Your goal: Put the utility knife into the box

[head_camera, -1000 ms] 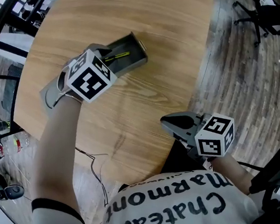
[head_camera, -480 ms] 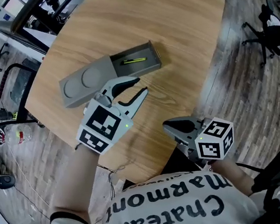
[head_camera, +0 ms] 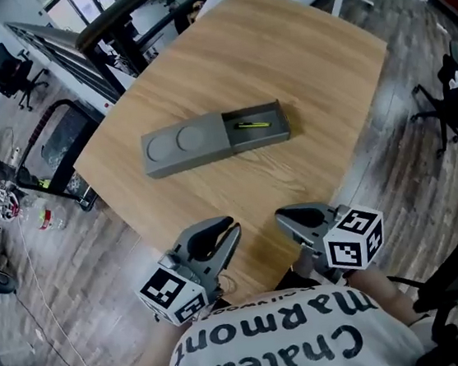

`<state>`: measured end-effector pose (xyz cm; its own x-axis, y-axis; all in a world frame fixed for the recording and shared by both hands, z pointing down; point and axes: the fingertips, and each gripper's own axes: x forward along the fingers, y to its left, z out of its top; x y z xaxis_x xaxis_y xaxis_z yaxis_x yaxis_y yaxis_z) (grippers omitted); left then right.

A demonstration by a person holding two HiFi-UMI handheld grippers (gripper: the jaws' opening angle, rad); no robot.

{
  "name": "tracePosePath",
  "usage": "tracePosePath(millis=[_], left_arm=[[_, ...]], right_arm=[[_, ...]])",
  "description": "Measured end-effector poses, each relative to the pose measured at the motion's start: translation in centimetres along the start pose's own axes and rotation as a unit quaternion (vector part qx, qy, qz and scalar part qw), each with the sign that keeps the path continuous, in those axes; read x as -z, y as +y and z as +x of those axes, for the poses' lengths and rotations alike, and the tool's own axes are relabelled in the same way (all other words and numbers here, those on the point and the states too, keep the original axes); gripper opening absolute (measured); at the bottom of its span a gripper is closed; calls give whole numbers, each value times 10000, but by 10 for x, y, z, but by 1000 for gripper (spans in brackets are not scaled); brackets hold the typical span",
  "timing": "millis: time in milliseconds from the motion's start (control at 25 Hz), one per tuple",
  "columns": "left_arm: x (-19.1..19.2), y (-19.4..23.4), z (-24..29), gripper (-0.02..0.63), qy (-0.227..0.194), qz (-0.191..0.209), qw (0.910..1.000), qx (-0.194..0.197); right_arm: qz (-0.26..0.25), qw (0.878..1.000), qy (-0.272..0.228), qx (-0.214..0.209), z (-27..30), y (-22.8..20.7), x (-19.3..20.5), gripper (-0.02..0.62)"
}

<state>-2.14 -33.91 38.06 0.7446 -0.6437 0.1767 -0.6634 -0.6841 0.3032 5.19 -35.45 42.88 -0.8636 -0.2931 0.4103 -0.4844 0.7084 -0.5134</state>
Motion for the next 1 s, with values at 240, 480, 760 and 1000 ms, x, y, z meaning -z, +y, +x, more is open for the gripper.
tracePosePath(millis=[240, 480, 760, 1000], left_arm=[[20, -11, -23, 43, 201, -66, 9988, -436], [-4, -13, -39, 20, -579, -701, 9951, -388], [-23, -29, -47, 6, -822, -458, 9956, -25], [-15, -22, -43, 6, -700, -405, 9965, -200]], right_arm=[[-434, 9988, 111, -206, 7, 34, -8, 11], [-718, 9964, -107, -448, 8, 59, -20, 11], [-870, 9905, -523, -928, 1, 89, -34, 11], [-981, 9908, -406, -842, 1, 83, -34, 11]])
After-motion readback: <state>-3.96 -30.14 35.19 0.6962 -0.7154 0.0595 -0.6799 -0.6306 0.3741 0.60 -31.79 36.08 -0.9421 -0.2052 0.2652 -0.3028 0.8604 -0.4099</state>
